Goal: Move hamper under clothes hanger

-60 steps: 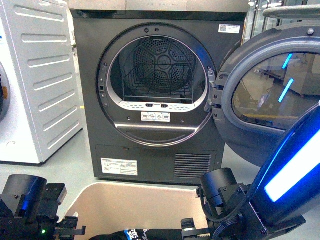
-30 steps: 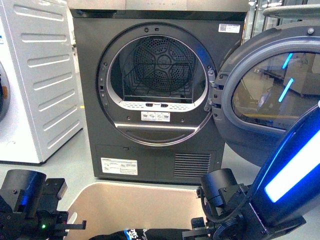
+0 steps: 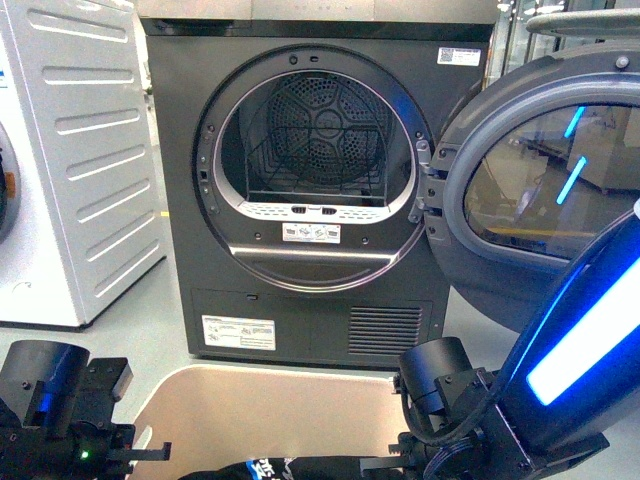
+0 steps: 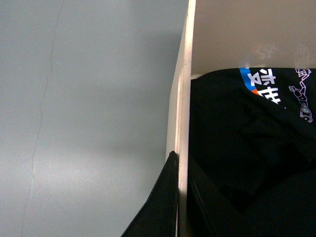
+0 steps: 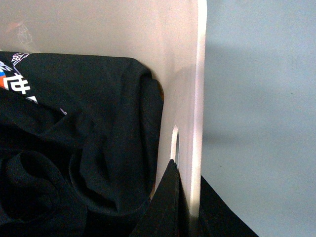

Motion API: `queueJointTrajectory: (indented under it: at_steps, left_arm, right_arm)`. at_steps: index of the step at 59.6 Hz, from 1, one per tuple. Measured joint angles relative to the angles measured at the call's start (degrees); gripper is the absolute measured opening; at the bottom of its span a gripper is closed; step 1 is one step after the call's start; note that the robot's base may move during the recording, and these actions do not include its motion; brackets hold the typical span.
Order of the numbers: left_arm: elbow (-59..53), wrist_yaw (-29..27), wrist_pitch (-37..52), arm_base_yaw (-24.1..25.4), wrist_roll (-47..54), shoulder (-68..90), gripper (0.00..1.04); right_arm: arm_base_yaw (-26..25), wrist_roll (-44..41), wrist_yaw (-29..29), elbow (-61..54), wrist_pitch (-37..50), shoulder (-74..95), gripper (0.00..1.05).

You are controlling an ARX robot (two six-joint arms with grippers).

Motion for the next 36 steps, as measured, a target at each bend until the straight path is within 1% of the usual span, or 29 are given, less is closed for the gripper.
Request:
queueJointTrajectory:
  at_steps: [36]
  left_arm:
    - [-1.3, -0.2, -2.0, 0.4, 0.5, -5.0, 0.04]
  right_arm:
    - [-0.2, 0.0, -0.4, -1.4, 1.0, -2.2, 0.03]
